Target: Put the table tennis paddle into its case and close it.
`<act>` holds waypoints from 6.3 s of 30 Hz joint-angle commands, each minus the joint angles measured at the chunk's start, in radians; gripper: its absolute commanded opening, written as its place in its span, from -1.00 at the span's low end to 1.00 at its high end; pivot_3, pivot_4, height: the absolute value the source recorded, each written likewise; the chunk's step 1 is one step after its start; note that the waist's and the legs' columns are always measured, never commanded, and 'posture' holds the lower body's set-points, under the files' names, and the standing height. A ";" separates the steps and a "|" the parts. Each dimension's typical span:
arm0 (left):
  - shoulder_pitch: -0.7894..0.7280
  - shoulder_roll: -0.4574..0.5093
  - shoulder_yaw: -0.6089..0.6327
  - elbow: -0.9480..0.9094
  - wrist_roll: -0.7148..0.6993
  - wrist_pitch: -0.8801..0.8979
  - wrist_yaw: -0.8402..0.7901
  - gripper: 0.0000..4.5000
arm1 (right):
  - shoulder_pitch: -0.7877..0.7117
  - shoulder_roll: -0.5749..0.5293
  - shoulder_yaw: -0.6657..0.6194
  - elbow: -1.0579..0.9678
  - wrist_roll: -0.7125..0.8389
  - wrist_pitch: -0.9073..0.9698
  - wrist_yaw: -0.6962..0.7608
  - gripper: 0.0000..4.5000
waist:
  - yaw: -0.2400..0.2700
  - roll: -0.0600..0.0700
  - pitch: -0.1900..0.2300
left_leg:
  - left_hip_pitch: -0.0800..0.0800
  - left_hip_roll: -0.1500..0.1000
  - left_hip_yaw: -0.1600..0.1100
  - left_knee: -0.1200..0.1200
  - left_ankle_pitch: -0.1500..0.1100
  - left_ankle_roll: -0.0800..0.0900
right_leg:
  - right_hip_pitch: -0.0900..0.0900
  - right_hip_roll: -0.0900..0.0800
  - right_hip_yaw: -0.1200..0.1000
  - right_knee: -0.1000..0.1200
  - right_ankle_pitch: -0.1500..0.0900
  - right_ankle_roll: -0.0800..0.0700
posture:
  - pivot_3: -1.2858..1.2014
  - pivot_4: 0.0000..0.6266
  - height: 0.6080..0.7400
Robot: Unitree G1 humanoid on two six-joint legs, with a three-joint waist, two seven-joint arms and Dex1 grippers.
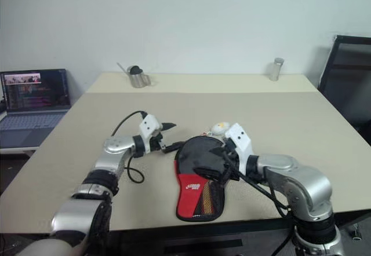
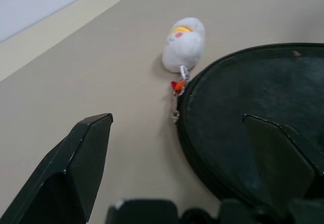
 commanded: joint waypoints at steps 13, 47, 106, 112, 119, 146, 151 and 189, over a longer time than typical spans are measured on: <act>0.122 0.012 -0.085 -0.295 -0.039 0.141 -0.048 0.99 | -0.316 0.105 0.001 0.727 -0.261 -0.436 -0.212 1.00 | -0.004 0.001 0.000 | 0.000 0.000 0.002 0.000 0.000 0.000 | 0.000 0.001 0.001 0.000 0.001 -0.002 | 0.03 -0.52 1.00; 0.254 0.100 -0.125 -0.480 -0.040 0.201 0.008 1.00 | -0.735 0.355 -0.169 1.900 -0.493 -1.120 -0.430 -0.49 | -0.028 0.004 0.002 | 0.002 0.000 0.003 -0.002 0.000 0.000 | -0.001 0.002 0.007 0.000 0.003 -0.005 | 0.03 -0.52 1.00; -0.015 -0.155 -0.291 0.203 0.055 -0.010 -0.108 1.00 | 0.272 -0.185 0.065 0.085 -0.577 -0.287 -0.096 -0.98 | 0.030 0.016 -0.016 | 0.013 -0.002 -0.002 -0.002 -0.001 0.001 | 0.016 -0.004 0.000 -0.007 -0.005 -0.006 | 0.03 -0.52 1.00; -0.027 -0.173 -0.294 0.216 0.059 -0.009 -0.118 1.00 | 0.372 -0.206 0.018 -0.125 -0.478 -0.106 -0.076 -0.98 | 0.031 0.016 -0.016 | 0.012 -0.002 -0.004 -0.003 -0.005 -0.003 | 0.019 -0.007 -0.003 -0.016 -0.004 -0.005 | 0.03 -0.52 1.00; -0.036 -0.187 -0.303 0.234 0.072 -0.020 -0.117 1.00 | 0.479 -0.220 -0.062 -0.312 -0.294 0.107 0.003 -0.98 | 0.031 0.016 -0.016 | 0.011 -0.003 -0.004 -0.003 -0.008 0.002 | 0.020 -0.010 -0.004 -0.019 -0.005 -0.003 | 0.03 -0.52 1.00; -0.041 -0.198 -0.306 0.245 0.096 -0.038 -0.103 1.00 | 0.867 -0.503 -0.186 -0.471 0.297 -0.053 -0.007 -0.83 | 0.028 0.013 -0.021 | 0.009 -0.003 -0.007 -0.002 -0.020 0.001 | 0.023 -0.014 -0.019 -0.034 -0.006 0.003 | 0.03 -0.52 1.00; -0.033 -0.202 -0.306 0.237 0.093 -0.041 -0.106 1.00 | 0.851 -0.477 -0.240 -0.461 0.414 -0.122 0.014 -0.15 | 0.028 0.013 -0.021 | 0.009 -0.002 -0.007 -0.002 -0.020 0.001 | 0.023 -0.014 -0.020 -0.034 -0.006 0.004 | 0.03 -0.52 1.00; 0.695 0.122 0.021 -1.188 -0.202 0.641 0.207 1.00 | -0.183 -0.216 0.058 0.929 -0.223 -0.988 0.417 0.94 | 0.023 0.021 -0.005 | 0.002 0.001 0.002 0.000 -0.021 0.009 | 0.015 -0.008 -0.016 -0.026 -0.005 0.010 | 0.03 -0.52 1.00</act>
